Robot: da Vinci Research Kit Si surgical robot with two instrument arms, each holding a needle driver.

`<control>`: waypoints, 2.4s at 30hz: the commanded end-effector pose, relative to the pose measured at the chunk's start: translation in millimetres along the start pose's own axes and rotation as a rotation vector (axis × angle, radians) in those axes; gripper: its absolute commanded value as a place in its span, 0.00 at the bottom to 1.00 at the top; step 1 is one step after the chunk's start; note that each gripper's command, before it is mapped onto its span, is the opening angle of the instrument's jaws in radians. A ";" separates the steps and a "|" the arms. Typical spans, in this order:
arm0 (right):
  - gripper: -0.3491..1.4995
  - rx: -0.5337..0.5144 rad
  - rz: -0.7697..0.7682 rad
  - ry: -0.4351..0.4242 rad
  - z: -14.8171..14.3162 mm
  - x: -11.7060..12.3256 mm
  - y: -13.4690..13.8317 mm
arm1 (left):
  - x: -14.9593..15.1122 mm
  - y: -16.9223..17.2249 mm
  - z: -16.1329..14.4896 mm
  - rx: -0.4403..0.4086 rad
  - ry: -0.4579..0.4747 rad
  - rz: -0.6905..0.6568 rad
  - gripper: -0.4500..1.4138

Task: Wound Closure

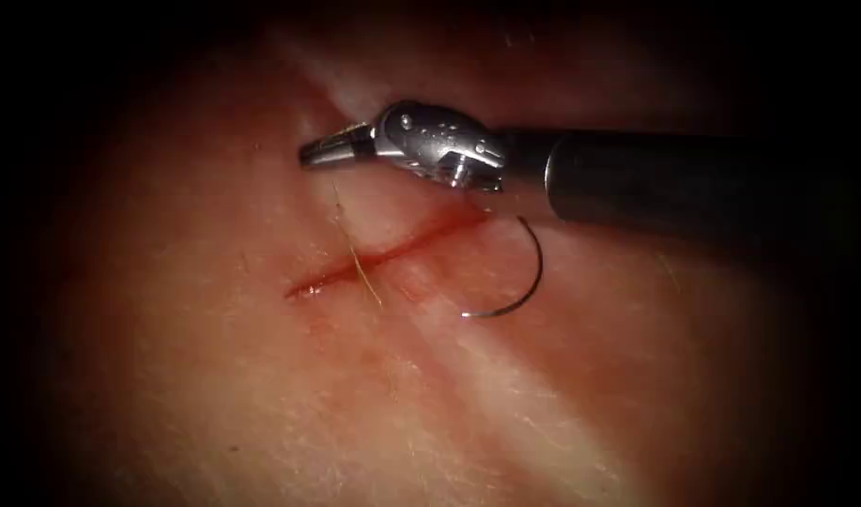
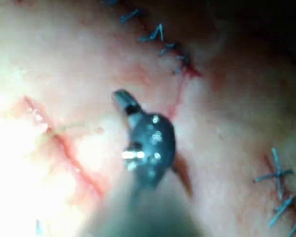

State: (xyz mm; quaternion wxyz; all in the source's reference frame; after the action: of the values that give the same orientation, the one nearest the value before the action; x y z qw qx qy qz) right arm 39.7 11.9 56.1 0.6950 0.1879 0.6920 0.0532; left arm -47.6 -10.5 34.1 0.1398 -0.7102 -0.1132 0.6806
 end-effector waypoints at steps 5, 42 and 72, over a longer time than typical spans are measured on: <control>0.00 0.001 -0.003 -0.001 0.6 0.1 0.5 | -0.5 0.6 0.8 0.000 0.000 -0.007 0.00; 0.95 -0.171 0.061 -0.064 -12.7 8.0 -0.2 | 17.6 -14.9 -12.1 0.126 -0.030 0.175 0.00; 0.88 -0.127 0.135 0.079 -3.9 5.7 -8.5 | 24.3 -28.2 -12.3 0.161 -0.086 0.252 0.00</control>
State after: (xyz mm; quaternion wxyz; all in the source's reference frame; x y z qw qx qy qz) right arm 33.3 6.8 47.9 0.6730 0.1861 0.6992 0.1535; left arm -33.2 24.5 21.0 0.1025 -0.6743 0.0285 0.7308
